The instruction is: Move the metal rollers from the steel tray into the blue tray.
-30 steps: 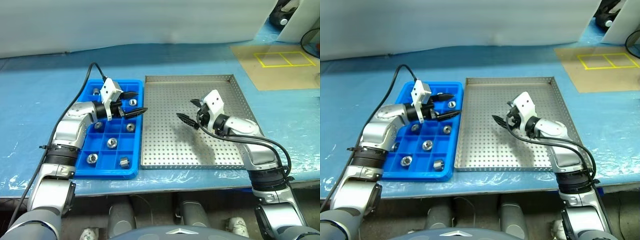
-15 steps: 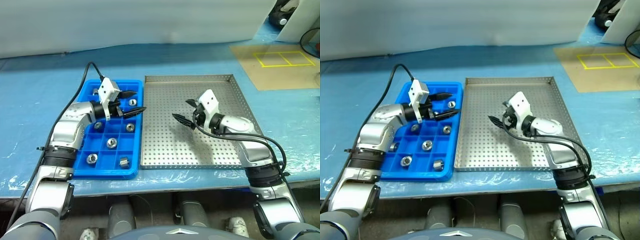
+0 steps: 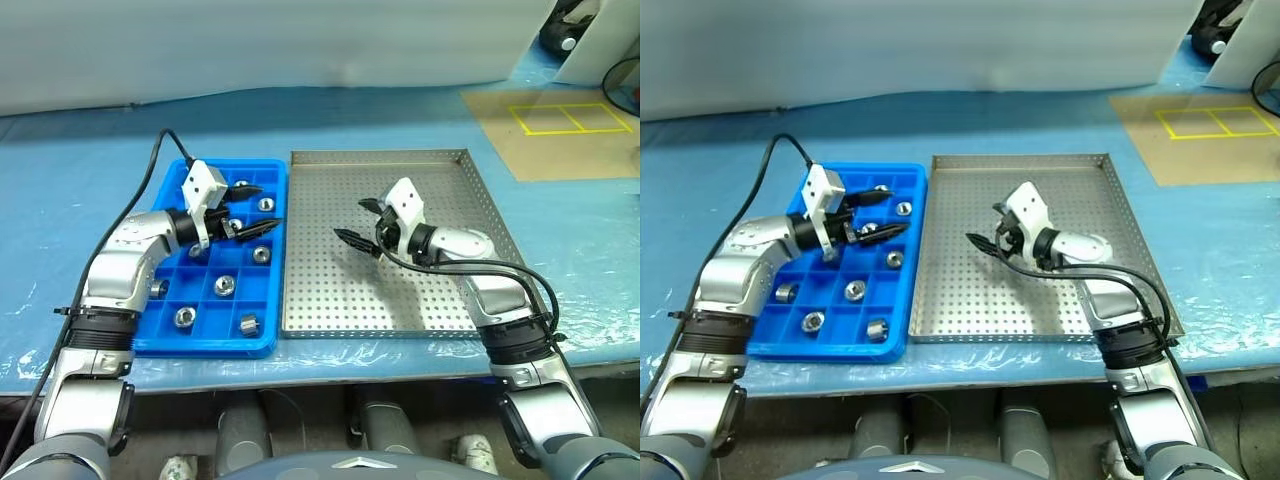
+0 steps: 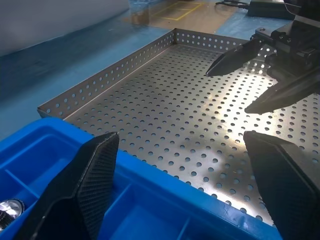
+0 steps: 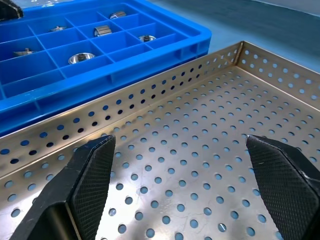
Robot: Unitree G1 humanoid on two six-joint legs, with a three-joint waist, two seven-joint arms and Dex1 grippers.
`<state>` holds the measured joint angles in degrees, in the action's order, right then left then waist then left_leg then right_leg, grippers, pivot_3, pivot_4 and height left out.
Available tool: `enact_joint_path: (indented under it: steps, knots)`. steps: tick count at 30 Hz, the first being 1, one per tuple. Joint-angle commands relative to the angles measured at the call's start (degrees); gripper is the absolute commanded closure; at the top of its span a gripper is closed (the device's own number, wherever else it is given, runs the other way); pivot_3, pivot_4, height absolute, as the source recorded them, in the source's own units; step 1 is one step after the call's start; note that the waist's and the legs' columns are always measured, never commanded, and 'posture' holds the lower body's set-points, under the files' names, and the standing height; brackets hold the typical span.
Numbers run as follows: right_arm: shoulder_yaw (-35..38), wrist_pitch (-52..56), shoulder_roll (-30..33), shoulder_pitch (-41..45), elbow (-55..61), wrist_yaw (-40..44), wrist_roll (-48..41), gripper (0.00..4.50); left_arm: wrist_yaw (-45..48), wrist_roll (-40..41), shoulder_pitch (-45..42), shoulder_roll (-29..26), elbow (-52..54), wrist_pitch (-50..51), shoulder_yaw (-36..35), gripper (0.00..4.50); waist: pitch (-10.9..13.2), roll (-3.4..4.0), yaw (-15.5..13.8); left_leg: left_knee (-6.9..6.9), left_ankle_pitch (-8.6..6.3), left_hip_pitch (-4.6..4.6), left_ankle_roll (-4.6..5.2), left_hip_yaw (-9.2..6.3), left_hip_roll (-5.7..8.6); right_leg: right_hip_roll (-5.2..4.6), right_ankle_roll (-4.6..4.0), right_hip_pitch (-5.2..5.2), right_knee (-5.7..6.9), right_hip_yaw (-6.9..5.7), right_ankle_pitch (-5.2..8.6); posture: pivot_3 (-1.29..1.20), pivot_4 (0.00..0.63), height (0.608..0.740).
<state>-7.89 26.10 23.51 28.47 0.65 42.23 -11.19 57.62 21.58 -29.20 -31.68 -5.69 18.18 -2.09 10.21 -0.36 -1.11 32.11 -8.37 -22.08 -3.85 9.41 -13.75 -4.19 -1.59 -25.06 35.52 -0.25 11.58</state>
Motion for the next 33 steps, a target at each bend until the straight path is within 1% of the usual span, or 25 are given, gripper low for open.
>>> enact_joint_path:
  steps: [1, 9, 15, 19, 33]
  knots:
    - [0.1, -1.2, -0.2, 1.2, 0.8, 0.2, -0.1, 0.17, -0.3, 1.3, 0.6, -1.1, 2.9, 0.5, -1.6, 0.26, 0.0, 0.00, -0.1, 0.00, 0.00, 0.00, 0.00, 0.00, 0.00, 0.00, 0.00, 0.00, 0.00, 0.00, 0.00, -0.16, 0.150, 0.740]
    - [-1.0, -0.8, -0.5, 1.1, 1.2, 1.3, -0.2, 0.17, -1.8, 1.9, 1.3, -1.2, 4.3, 1.1, -2.1, 0.26, 0.0, 0.00, -0.2, 0.00, 0.00, 0.00, 0.00, 0.00, 0.00, 0.00, 0.00, 0.00, 0.00, -0.01, 0.00, -0.14, 0.150, 0.740]
    - [0.0, -0.7, 0.0, 1.5, 0.3, 1.3, -0.2, 0.17, -2.7, 2.4, 2.5, -1.1, 5.4, 1.7, -2.0, 0.26, 0.0, 0.00, -0.2, -0.02, 0.00, 0.00, -0.01, 0.00, -0.01, 0.00, 0.00, -0.01, 0.00, -0.01, 0.00, -0.14, 0.150, 0.740]
    - [-0.6, -0.1, 0.0, 0.6, 1.6, 1.6, -0.5, 0.17, -2.8, 2.5, 2.9, -1.4, 5.8, 2.2, -2.0, 0.26, 0.0, 0.00, -0.3, -0.01, 0.00, 0.00, 0.00, 0.00, 0.00, 0.00, 0.00, -0.01, 0.00, 0.00, 0.00, -0.14, 0.150, 0.740]
    - [-0.3, 0.9, 0.8, 0.3, 2.7, 2.0, -0.6, 0.17, -2.7, 2.5, 2.1, -1.3, 4.7, 1.9, -1.7, 0.26, 0.0, 0.00, -0.3, -0.02, 0.00, 0.00, 0.00, 0.00, 0.00, 0.00, 0.00, -0.01, 0.00, -0.01, 0.00, -0.15, 0.150, 0.740]
